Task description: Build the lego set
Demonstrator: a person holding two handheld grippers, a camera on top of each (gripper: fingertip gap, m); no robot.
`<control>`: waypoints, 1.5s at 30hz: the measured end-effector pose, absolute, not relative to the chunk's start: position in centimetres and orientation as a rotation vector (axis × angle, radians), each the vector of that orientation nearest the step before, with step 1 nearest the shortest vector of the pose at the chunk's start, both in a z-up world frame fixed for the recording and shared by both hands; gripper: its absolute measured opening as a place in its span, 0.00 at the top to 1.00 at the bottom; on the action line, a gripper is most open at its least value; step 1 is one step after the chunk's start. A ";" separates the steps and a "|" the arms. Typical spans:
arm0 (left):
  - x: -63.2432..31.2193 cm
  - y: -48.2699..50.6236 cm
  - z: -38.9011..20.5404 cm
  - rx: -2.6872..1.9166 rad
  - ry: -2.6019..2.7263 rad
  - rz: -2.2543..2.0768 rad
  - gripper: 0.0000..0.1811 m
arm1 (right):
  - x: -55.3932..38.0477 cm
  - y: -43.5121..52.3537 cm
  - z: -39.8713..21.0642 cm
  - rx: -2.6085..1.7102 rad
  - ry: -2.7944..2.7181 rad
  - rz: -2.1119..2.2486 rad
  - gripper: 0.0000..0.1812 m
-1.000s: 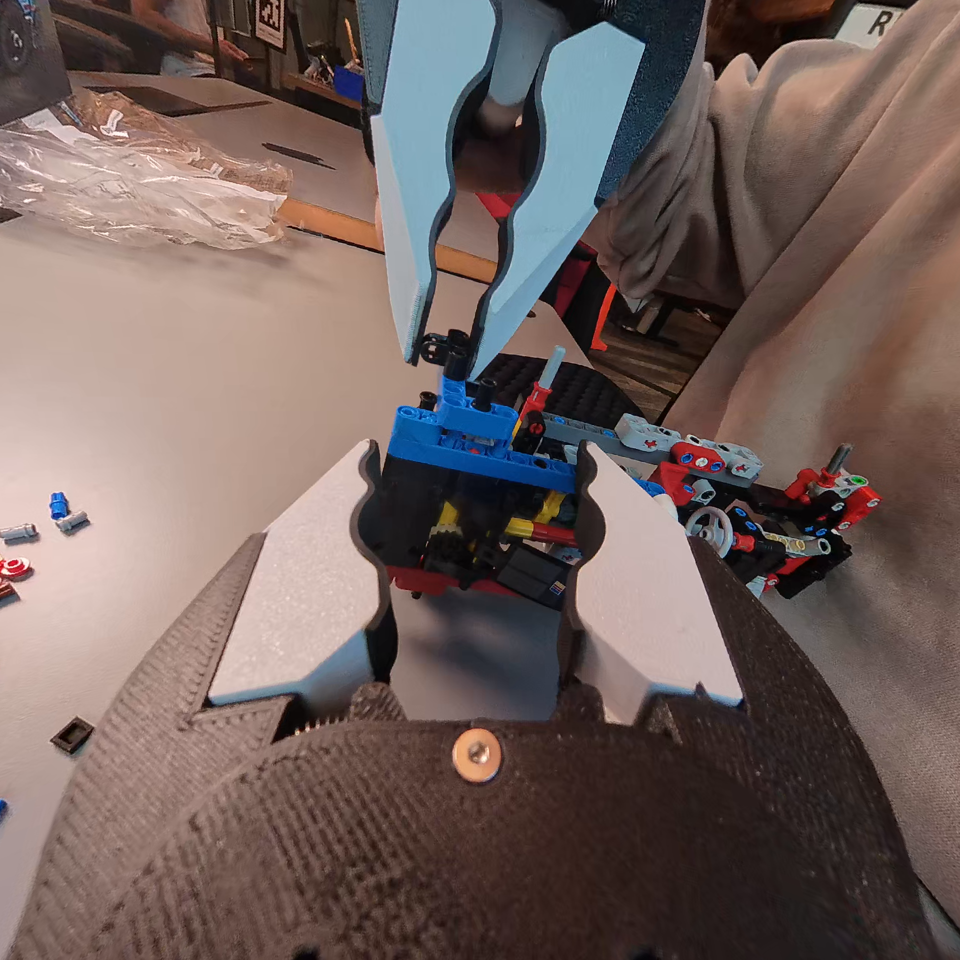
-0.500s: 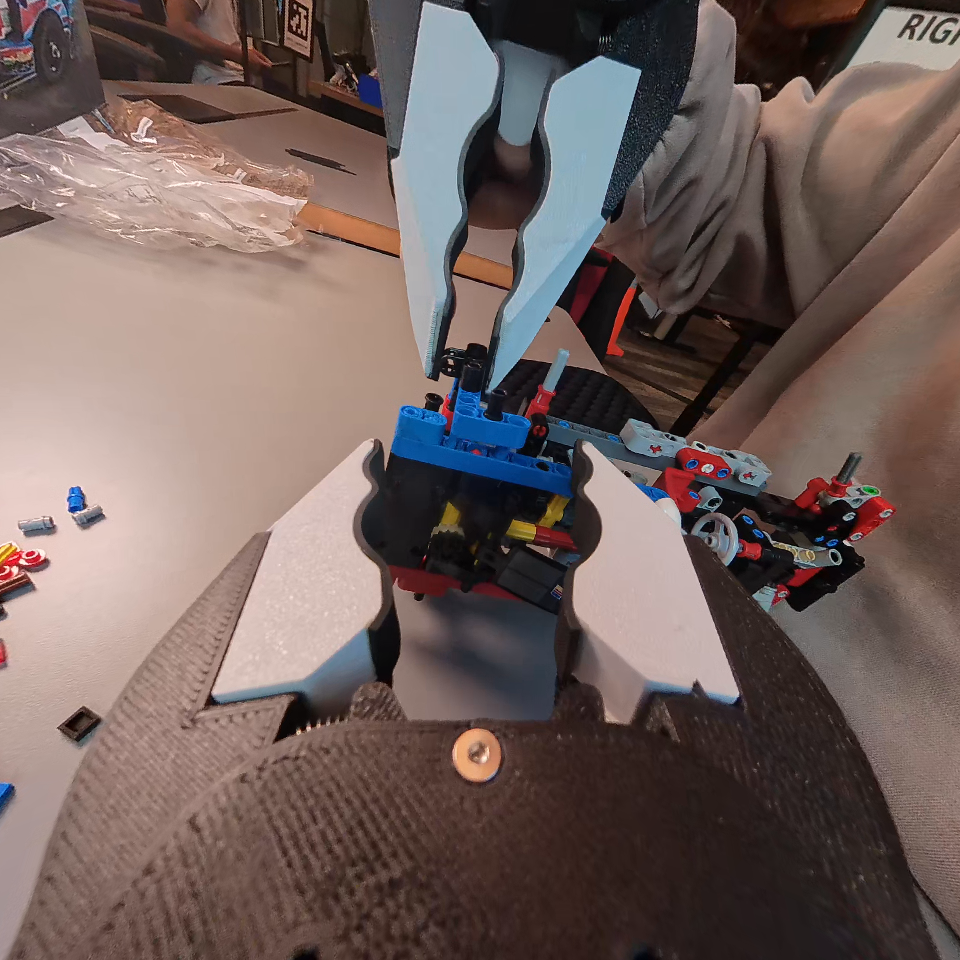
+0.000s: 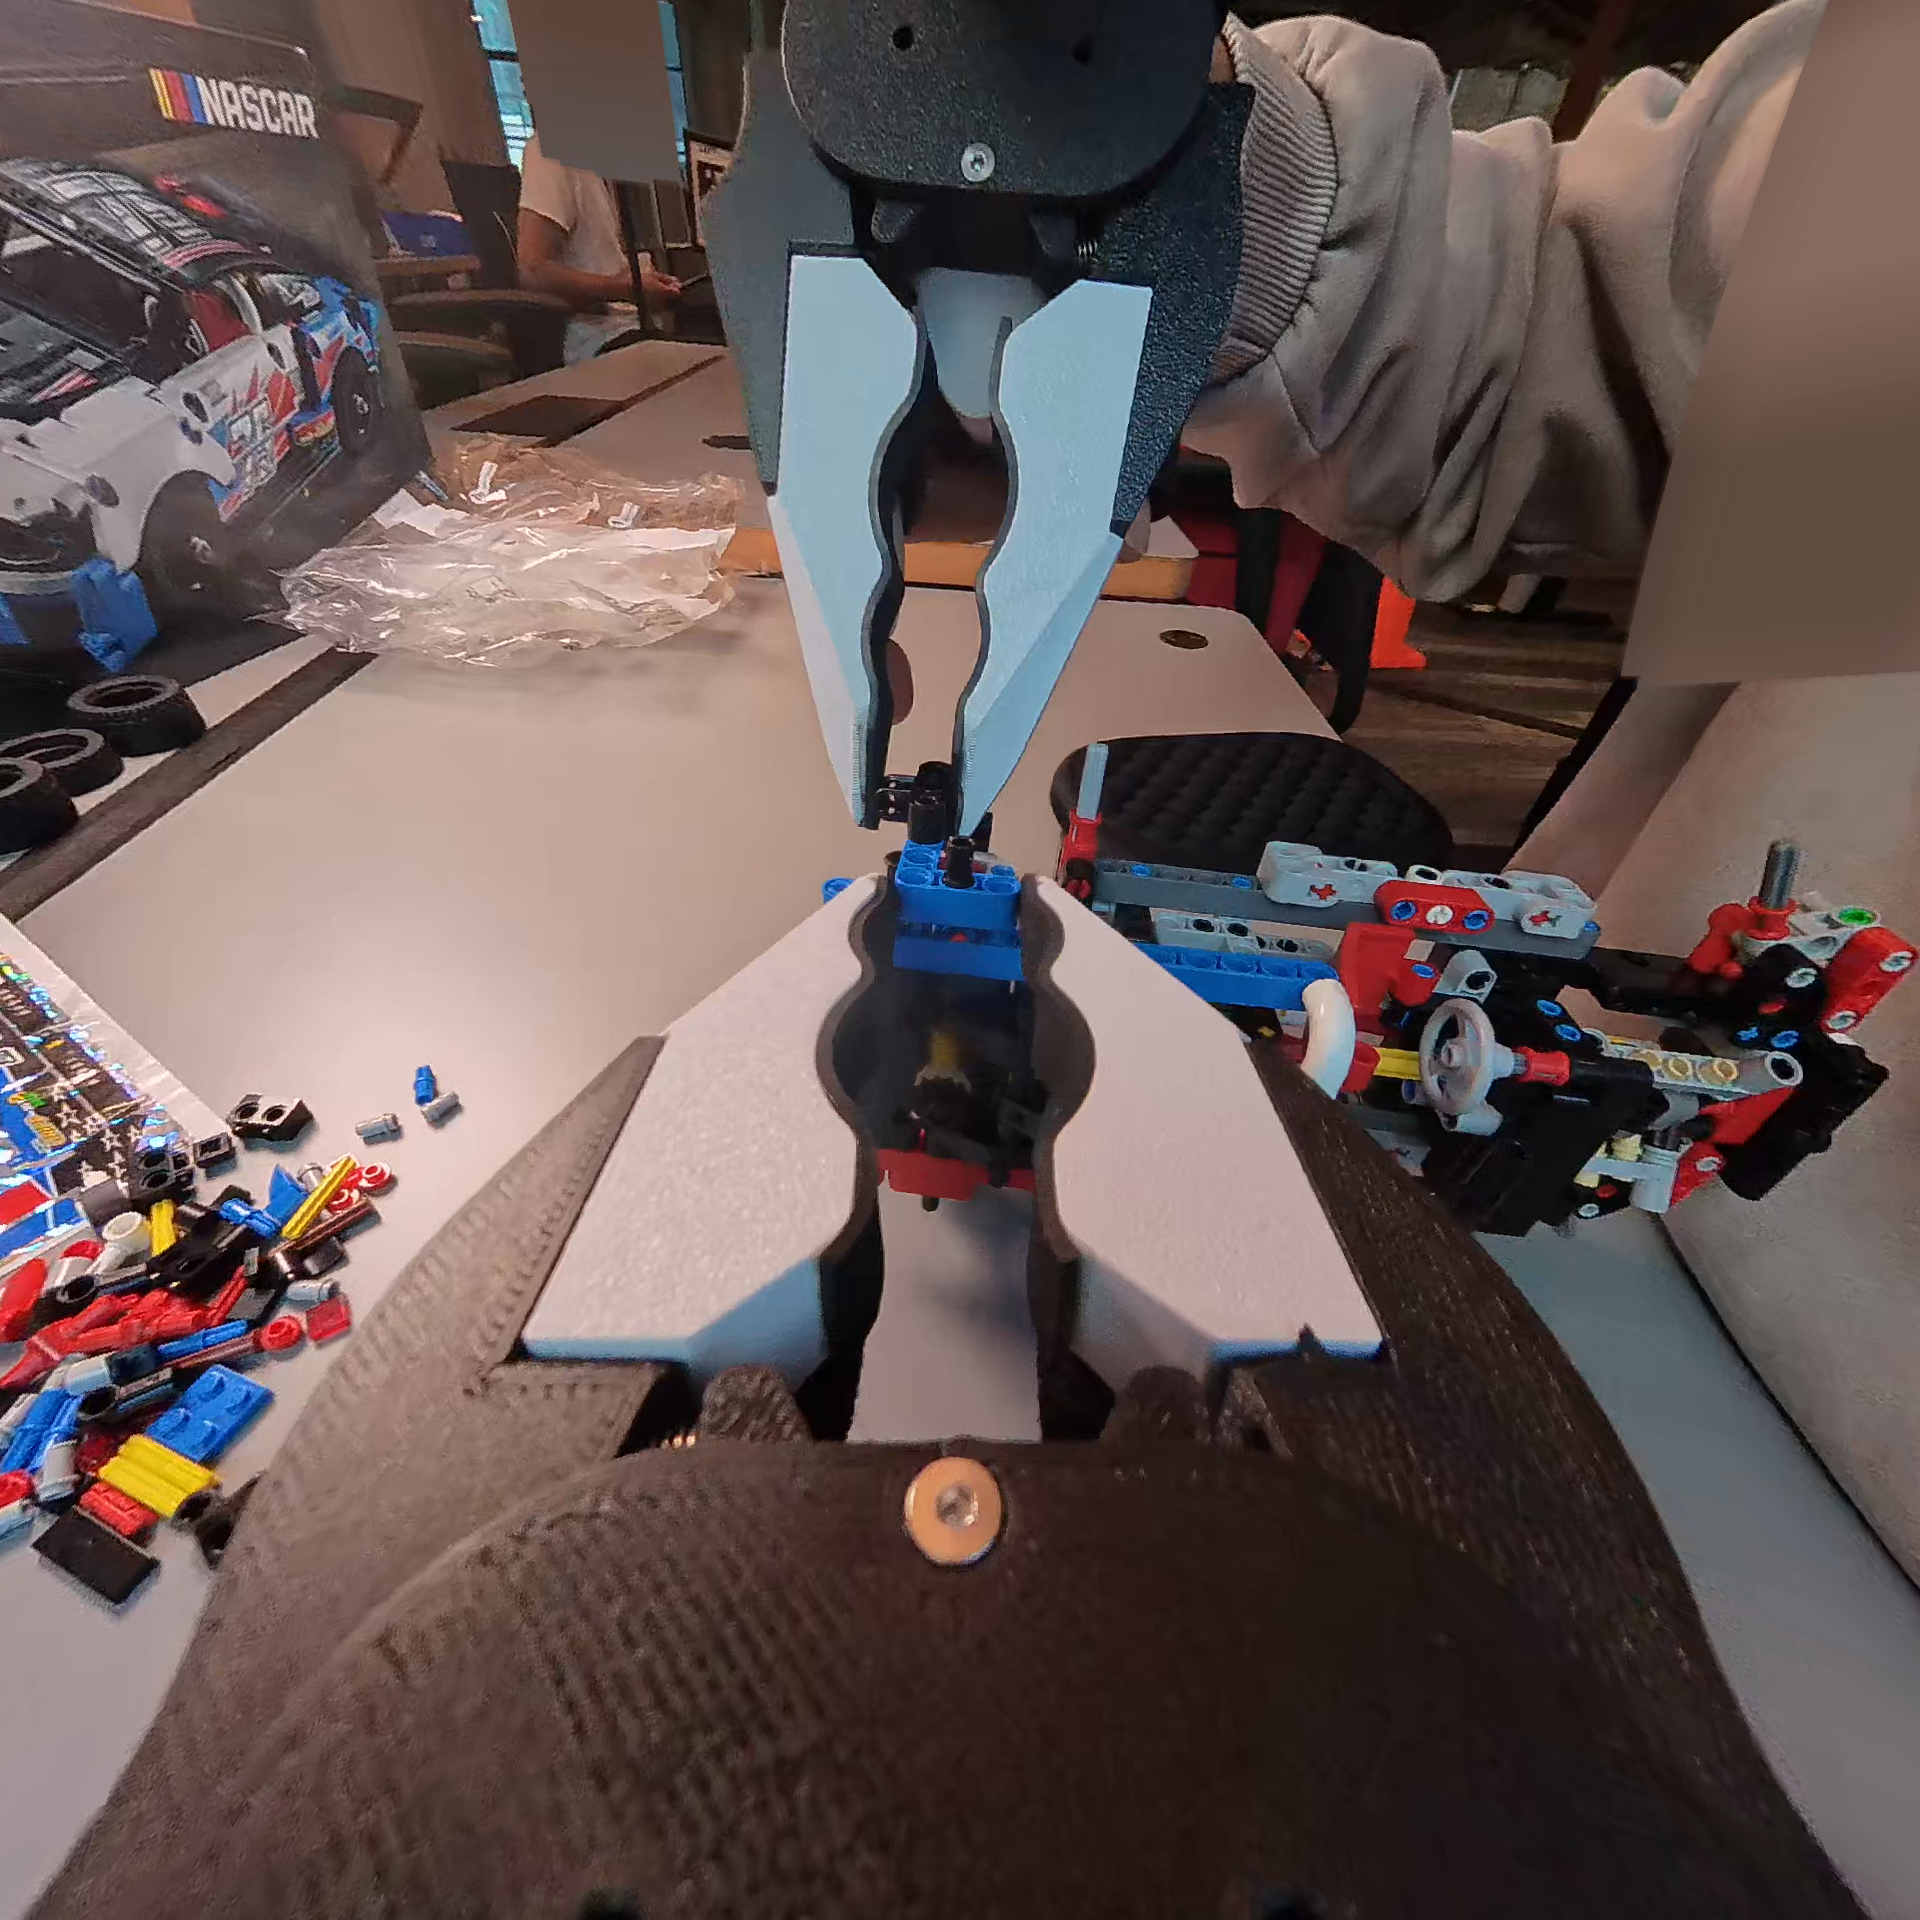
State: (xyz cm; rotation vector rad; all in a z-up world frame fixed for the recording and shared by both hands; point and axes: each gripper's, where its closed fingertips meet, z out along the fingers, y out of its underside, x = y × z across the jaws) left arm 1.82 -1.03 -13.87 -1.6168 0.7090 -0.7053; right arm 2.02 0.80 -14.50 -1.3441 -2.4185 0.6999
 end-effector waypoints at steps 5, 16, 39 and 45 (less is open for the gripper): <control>1.7 -1.0 -13.9 -1.617 0.698 -0.714 0.88 | 1.9 0.8 -14.5 -1.337 -2.407 0.728 0.93; 1.6 -1.1 -13.9 -1.614 0.685 -0.725 0.88 | 3.8 2.4 -13.0 -1.186 -2.277 0.911 0.87; 2.1 -1.0 -13.5 -1.552 0.606 -0.812 0.88 | 3.1 0.9 -15.4 -1.212 -2.128 1.022 0.97; 1.5 -0.8 -12.6 -1.512 0.536 -0.841 0.88 | 2.7 0.7 -15.4 -1.211 -2.088 1.045 0.99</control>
